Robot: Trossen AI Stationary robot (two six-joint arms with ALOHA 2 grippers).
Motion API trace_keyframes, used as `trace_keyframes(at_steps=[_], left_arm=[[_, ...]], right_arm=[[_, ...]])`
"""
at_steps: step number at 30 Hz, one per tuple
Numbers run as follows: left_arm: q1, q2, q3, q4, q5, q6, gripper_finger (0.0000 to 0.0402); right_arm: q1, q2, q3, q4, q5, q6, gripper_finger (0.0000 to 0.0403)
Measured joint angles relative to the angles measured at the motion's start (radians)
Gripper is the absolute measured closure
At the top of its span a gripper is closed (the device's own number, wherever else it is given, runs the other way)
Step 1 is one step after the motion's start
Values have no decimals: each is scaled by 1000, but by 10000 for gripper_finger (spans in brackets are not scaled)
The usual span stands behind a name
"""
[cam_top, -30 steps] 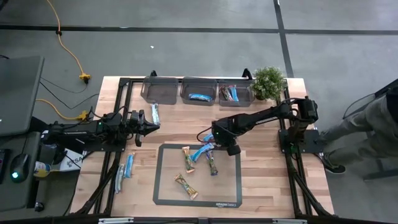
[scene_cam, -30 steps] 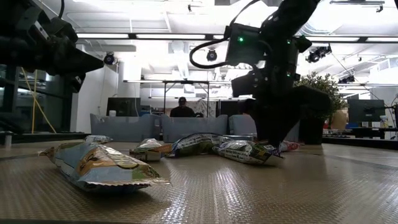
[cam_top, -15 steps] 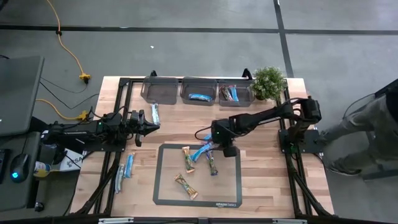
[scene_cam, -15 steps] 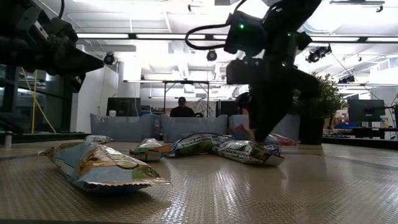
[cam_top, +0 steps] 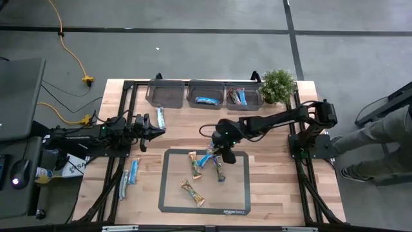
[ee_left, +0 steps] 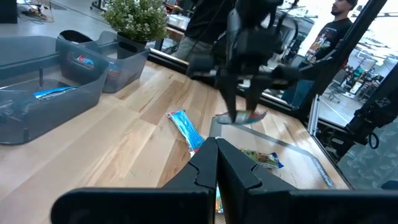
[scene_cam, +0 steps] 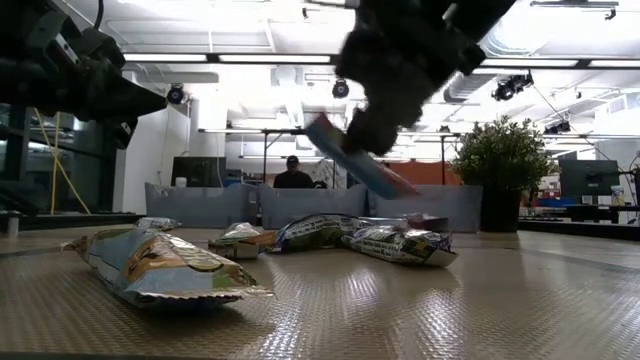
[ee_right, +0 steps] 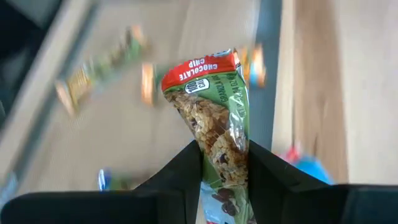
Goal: Pick and place Granola Bars by type
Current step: Put the red granola bar into the right black bin
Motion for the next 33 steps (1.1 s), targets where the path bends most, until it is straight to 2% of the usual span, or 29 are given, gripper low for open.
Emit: trace_keyframes(at_steps=[12,16,24,33], left_arm=[[0,0,0,0,0,0,401],[0,0,0,0,0,0,401],[0,0,0,0,0,0,401],[0,0,0,0,0,0,401]], right_arm=[[2,-105,0,615,-6,230,304],[19,-162,2,758,63,217,304],[55,-288,2,907,207,130,304],[60,-390,2,915,274,-10,304]])
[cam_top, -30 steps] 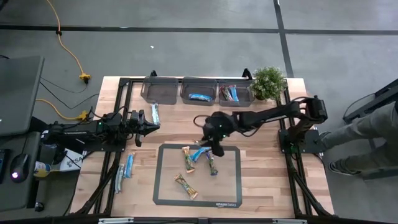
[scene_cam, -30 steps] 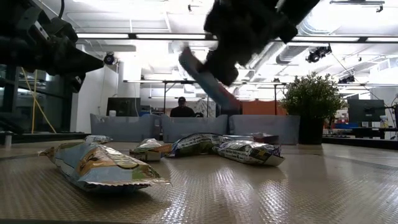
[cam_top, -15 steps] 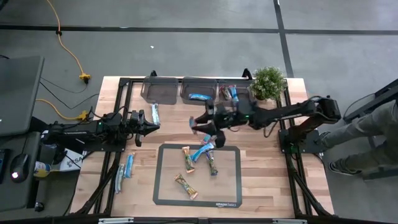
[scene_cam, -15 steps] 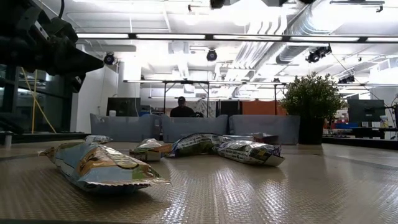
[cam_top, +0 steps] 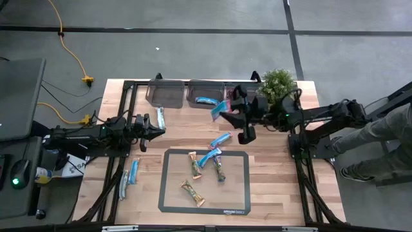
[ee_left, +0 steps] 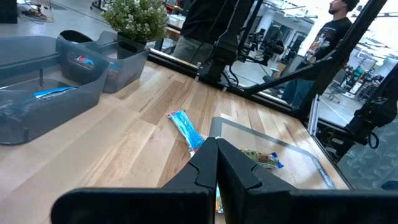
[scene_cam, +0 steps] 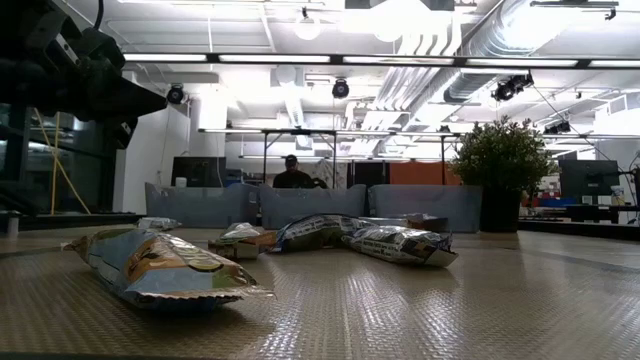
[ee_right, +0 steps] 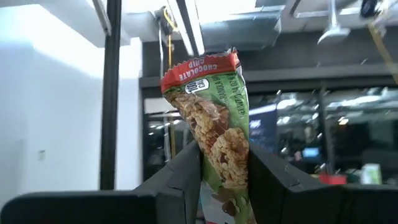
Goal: Pick and place Granola Bars by type
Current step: Put the red granola bar into the right black bin
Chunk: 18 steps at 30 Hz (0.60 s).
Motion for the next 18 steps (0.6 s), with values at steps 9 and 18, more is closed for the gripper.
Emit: trace_keyframes(at_steps=[9,18], left_arm=[[0,0,0,0,0,0,401],[0,0,0,0,0,0,401]], right_arm=[[-2,-21,63,-59,191,-221,304],[-57,-6,371,-542,406,-387,304]])
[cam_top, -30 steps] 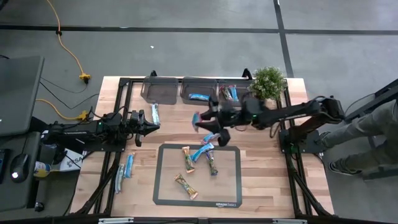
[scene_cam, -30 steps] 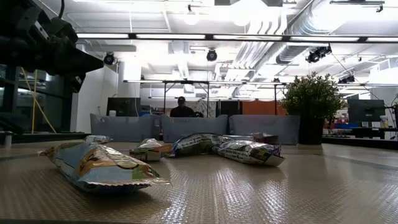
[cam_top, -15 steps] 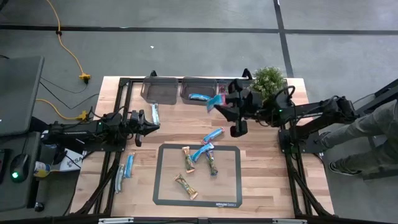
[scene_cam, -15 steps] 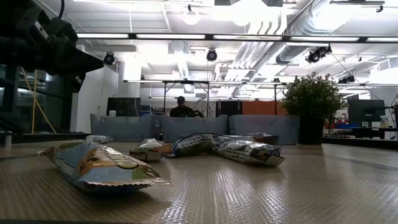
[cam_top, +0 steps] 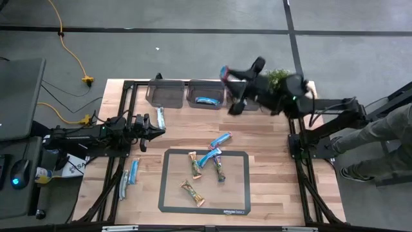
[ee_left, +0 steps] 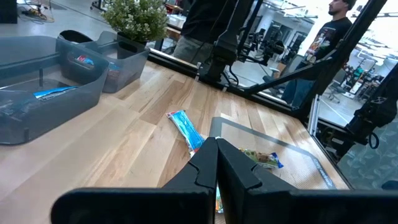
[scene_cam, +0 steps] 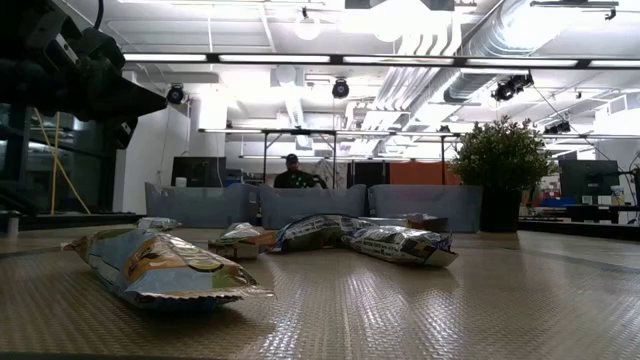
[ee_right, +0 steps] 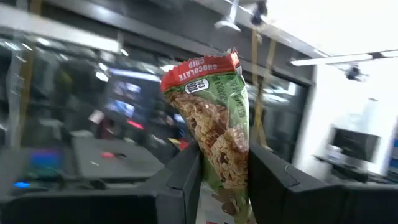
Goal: Pick and place Granola Bars by type
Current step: Put the red granola bar into the right black bin
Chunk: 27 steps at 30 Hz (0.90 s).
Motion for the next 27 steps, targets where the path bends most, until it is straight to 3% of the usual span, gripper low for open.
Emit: trace_keyframes(at_steps=[7,10,16,21,27], left_arm=[[0,0,0,0,0,0,401],[0,0,0,0,0,0,401],[0,0,0,0,0,0,401],[0,0,0,0,0,0,401],[0,0,0,0,0,0,401]], right_arm=[[-93,7,217,-335,101,23,304],[-144,7,267,-420,170,23,304],[-279,7,296,-543,208,55,304],[-419,29,296,-706,160,190,304],[-549,138,296,-868,-19,324,304]])
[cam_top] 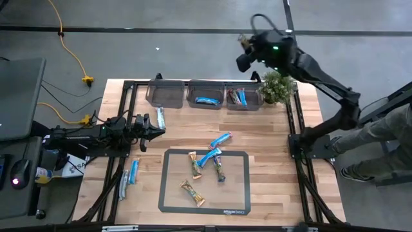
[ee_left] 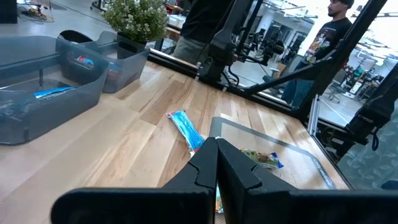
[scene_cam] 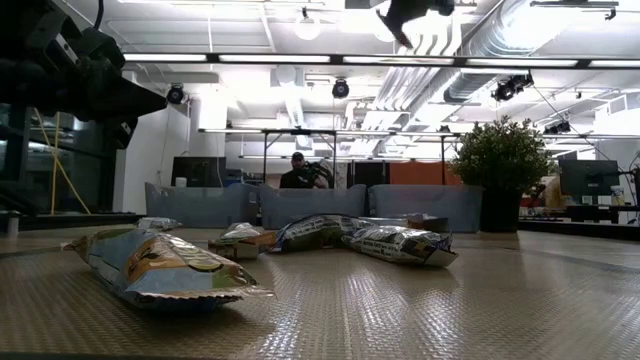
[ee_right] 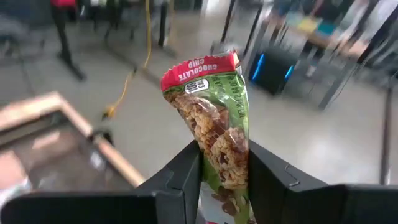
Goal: Pick and place Granola Bars by type
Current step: Put the red granola bar into the right black bin
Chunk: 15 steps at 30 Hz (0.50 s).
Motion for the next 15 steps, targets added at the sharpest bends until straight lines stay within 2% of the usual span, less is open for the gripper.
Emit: trace_keyframes(at_steps=[8,15], left_arm=[[0,0,0,0,0,0,401],[0,0,0,0,0,0,401]], right_arm=[[-90,193,0,-176,-154,41,304],[-118,362,0,-292,-223,59,304]])
